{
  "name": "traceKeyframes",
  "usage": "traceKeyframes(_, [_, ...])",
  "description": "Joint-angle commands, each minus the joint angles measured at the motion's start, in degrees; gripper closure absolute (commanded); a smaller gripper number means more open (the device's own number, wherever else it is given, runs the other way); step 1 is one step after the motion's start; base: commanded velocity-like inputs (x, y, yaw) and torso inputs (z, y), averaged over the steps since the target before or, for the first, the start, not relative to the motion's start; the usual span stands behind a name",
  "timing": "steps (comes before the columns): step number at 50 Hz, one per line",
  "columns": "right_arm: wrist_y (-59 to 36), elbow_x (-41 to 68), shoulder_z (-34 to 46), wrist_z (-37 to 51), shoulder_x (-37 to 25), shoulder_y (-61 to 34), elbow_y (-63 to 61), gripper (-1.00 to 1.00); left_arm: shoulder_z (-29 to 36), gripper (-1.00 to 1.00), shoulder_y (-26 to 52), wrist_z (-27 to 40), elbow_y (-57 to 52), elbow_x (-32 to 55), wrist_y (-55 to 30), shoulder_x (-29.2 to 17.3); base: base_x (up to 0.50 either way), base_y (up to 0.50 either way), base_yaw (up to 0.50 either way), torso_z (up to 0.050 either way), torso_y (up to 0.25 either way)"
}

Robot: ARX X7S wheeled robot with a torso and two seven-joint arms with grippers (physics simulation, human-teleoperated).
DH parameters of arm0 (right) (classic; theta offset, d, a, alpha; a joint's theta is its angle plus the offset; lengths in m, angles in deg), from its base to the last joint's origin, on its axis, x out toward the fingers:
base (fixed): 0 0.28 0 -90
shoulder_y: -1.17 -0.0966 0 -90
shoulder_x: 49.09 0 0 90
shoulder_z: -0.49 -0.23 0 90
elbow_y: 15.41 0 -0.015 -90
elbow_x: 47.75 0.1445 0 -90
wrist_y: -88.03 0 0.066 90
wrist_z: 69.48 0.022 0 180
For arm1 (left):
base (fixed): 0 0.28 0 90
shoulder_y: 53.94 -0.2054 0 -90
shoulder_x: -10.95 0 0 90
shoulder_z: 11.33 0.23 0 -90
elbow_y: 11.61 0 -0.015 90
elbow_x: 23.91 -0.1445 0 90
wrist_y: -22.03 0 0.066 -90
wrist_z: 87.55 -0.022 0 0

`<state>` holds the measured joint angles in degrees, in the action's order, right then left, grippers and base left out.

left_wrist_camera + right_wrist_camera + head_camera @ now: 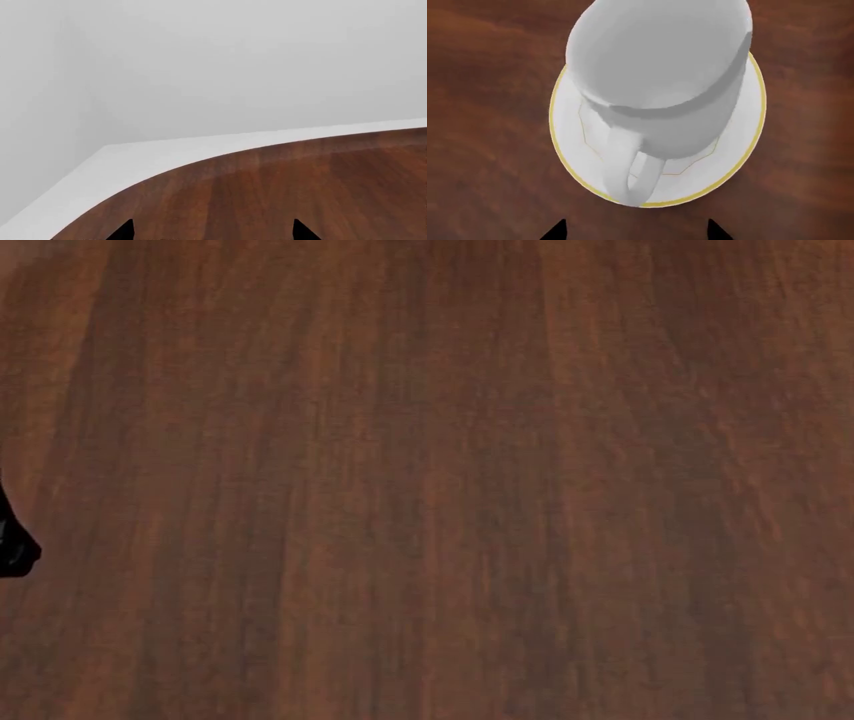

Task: Put the white mug on the plate.

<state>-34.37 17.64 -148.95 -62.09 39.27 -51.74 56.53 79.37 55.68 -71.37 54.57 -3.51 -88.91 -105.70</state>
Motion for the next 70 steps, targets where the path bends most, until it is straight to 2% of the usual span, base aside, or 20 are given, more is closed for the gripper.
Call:
traceKeyframes(1, [2.28,-0.05,5.42,0.34,1.16,3.64,-7.56,-1.00,-0.72,-1.00,-0.89,0.26,-1.12,0.78,-0.05,-0.26,0.00,0.00,0.00,0.000,0.000])
traceKeyframes(9, [6.15,-0.54,10.31,1.35,1.51,7.76,-12.78,-1.00,-1.36,-1.00,-0.35,0.80,-3.17,2.19,-2.40,-0.96,0.00,0.00,0.00,0.000,0.000])
traceKeyframes(19, [4.25,0.34,5.08,2.88,1.64,7.90,-21.49,-1.00,-1.61,-1.00,-0.93,1.24,-5.02,2.88,-2.94,-1.27,0.00,0.00,0.00,0.000,0.000])
traceKeyframes(30, [-2.07,10.05,-10.91,5.06,1.64,7.91,-31.94,-1.00,-1.97,-1.00,-4.26,1.23,-6.48,2.25,-0.43,-1.25,0.00,0.00,0.00,0.000,0.000])
traceKeyframes(34, [-6.60,18.48,-21.68,6.00,1.64,7.90,-35.30,-1.00,-2.41,-1.00,-4.92,1.56,-7.73,2.68,-0.87,-1.58,0.00,0.00,0.00,0.000,0.000])
traceKeyframes(35, [-15.19,27.07,-30.27,-2.59,1.64,-0.69,-36.63,-1.00,-2.47,-1.00,-4.97,1.62,-7.96,2.75,-1.00,-1.65,0.00,0.00,0.00,0.000,0.000])
traceKeyframes(37, [-1.73,13.66,-16.00,4.44,1.64,7.91,-34.48,-1.00,-2.74,-1.00,-5.30,1.74,-8.58,3.03,-1.18,-1.82,0.00,0.00,0.00,0.000,0.000])
traceKeyframes(38, [-10.32,22.26,-24.59,-4.15,1.64,-0.69,-35.90,-1.00,-2.78,-1.00,-5.56,1.64,-8.46,2.97,-0.81,-1.77,0.00,0.00,0.00,0.000,0.000])
traceKeyframes(40, [-2.57,15.69,-18.78,4.80,1.64,7.91,-36.12,-1.00,-3.37,-1.00,-3.95,2.29,-9.99,4.59,-3.88,-2.64,0.00,0.00,0.00,0.000,0.000])
traceKeyframes(41, [-11.17,24.29,-27.38,-3.80,1.64,-0.69,-36.04,-1.00,-3.53,-1.00,-3.62,2.48,-10.38,4.97,-4.59,-2.83,0.00,0.00,0.00,0.000,0.000])
traceKeyframes(43, [-2.75,17.33,-20.71,4.99,1.64,7.91,-37.99,-1.00,-3.02,-1.00,-6.14,1.71,-8.64,3.05,-0.55,-1.92,0.00,0.00,0.00,0.000,0.000])
traceKeyframes(44, [-11.35,25.93,-29.30,-3.60,1.64,-0.69,-36.73,-1.00,-3.02,-1.00,-6.15,1.73,-8.71,3.10,-0.61,-1.93,0.00,0.00,0.00,0.000,0.000])
traceKeyframes(45, [-2.75,17.33,-20.71,4.83,1.64,7.91,-38.56,-1.00,-3.36,-1.00,-4.49,2.42,-10.23,4.53,-3.61,-2.63,0.00,0.00,0.00,0.000,0.000])
traceKeyframes(46, [-1.86,16.81,-20.56,5.00,1.64,7.91,-39.51,-1.00,-3.50,-1.00,-3.73,2.64,-10.65,5.13,-4.78,-2.93,0.00,0.00,0.00,0.000,0.000])
traceKeyframes(48, [-19.05,31.19,-37.75,-12.19,1.64,-9.28,-39.32,-1.00,-2.91,-1.00,-5.35,2.01,-9.21,3.64,-1.90,-2.28,0.00,0.00,0.00,0.000,0.000])
traceKeyframes(50, [-36.24,48.38,-54.94,-2.66,1.63,-19.09,-38.03,-1.00,-2.51,-1.00,-5.86,1.75,-8.46,2.95,-0.68,-1.95,0.00,0.00,0.00,0.000,0.000])
traceKeyframes(52, [-53.43,45.95,-72.13,-9.81,1.64,-20.43,-39.32,-1.00,-2.34,-1.00,-5.79,1.80,-8.46,2.86,-0.71,-1.92,0.00,0.00,0.00,0.000,0.000])
traceKeyframes(54, [-57.59,40.93,-87.60,-15.86,1.64,-21.68,-40.66,-1.00,-2.04,-1.00,-5.46,1.89,-8.48,2.82,-1.04,-1.91,0.00,0.00,0.00,0.000,0.000])
traceKeyframes(62, [-57.59,37.85,-93.20,-26.21,1.63,-22.22,-41.93,-1.00,-1.49,-1.00,-3.04,2.77,-9.88,4.16,-4.66,-2.37,0.00,0.00,0.00,0.000,0.000])
traceKeyframes(70, [-57.59,46.34,-95.49,-22.48,-0.85,-22.06,-41.93,-1.00,-0.65,-1.00,-2.67,2.74,-9.69,4.25,-4.79,-2.10,0.00,0.00,0.00,0.000,0.000])
